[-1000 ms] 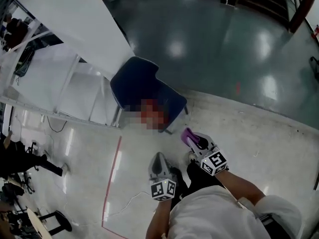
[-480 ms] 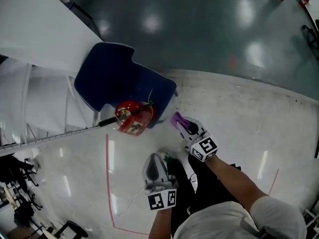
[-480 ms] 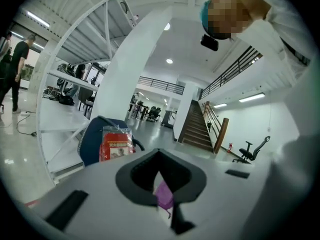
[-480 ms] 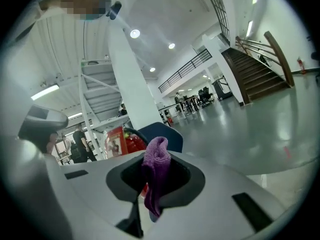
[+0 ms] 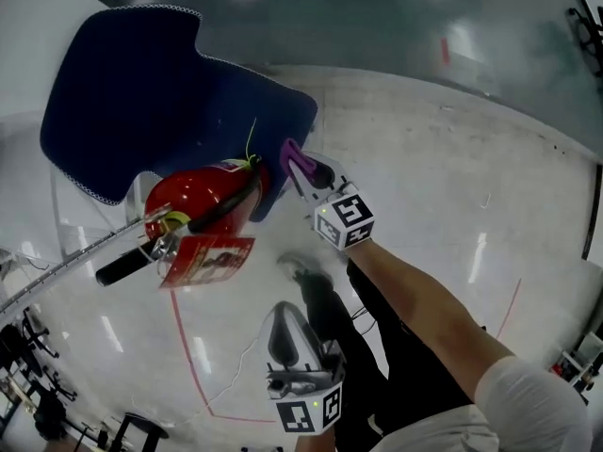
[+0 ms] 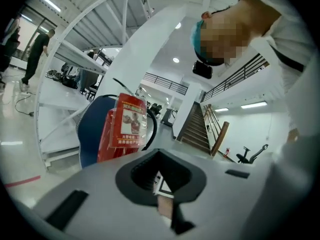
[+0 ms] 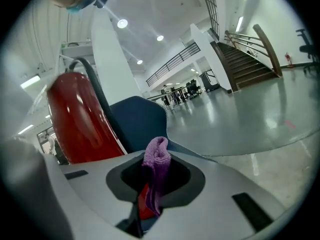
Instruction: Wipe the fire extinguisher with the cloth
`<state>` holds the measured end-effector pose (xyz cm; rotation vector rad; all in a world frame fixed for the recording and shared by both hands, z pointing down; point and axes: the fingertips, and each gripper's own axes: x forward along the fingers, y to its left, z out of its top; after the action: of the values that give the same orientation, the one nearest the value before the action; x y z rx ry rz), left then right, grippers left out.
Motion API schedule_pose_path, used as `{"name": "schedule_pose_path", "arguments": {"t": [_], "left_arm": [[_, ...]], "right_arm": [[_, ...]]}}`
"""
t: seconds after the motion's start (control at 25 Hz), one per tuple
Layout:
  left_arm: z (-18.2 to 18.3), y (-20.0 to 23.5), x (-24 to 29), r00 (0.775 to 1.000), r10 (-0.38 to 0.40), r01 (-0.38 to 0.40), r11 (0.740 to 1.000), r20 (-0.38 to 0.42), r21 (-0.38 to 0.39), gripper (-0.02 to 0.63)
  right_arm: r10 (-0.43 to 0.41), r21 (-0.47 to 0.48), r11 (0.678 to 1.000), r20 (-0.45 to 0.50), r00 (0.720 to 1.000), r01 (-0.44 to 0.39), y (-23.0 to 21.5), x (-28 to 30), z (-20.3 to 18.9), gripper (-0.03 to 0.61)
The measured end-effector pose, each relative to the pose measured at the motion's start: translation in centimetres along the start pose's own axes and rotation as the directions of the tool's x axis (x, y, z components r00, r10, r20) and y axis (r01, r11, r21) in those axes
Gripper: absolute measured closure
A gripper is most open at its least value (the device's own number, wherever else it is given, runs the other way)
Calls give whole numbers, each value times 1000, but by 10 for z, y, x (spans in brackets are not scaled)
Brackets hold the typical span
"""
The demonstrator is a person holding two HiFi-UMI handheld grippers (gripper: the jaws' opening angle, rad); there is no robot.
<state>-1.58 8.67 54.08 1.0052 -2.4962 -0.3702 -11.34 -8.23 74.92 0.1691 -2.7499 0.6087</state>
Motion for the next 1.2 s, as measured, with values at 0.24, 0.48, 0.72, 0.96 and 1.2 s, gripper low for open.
{"name": "schedule_pose_path", "arguments": {"t": [0.24, 0.48, 0.72, 0.96, 1.2], "left_arm": [[-18, 14, -2, 999, -35, 36, 996, 14, -84, 608], [-31, 25, -5, 1000, -22, 22, 993, 2, -118, 608], [-21, 19, -9, 999, -46, 47, 991, 12, -126, 608], [2, 6, -28, 999, -40, 42, 995, 19, -87, 608], [40, -13, -38, 999, -36, 39, 996, 40, -76, 609]], "right_arm": [[32, -52, 998, -71, 997, -35, -5, 50, -51, 522], [115, -38, 992, -93, 989, -119, 12, 70, -60, 522], [174, 28, 985, -72, 982, -172, 29, 57, -46, 522], [203, 69, 977, -11, 979, -202, 50, 28, -8, 522], [225, 110, 967, 62, 972, -231, 72, 0, 48, 522]]}}
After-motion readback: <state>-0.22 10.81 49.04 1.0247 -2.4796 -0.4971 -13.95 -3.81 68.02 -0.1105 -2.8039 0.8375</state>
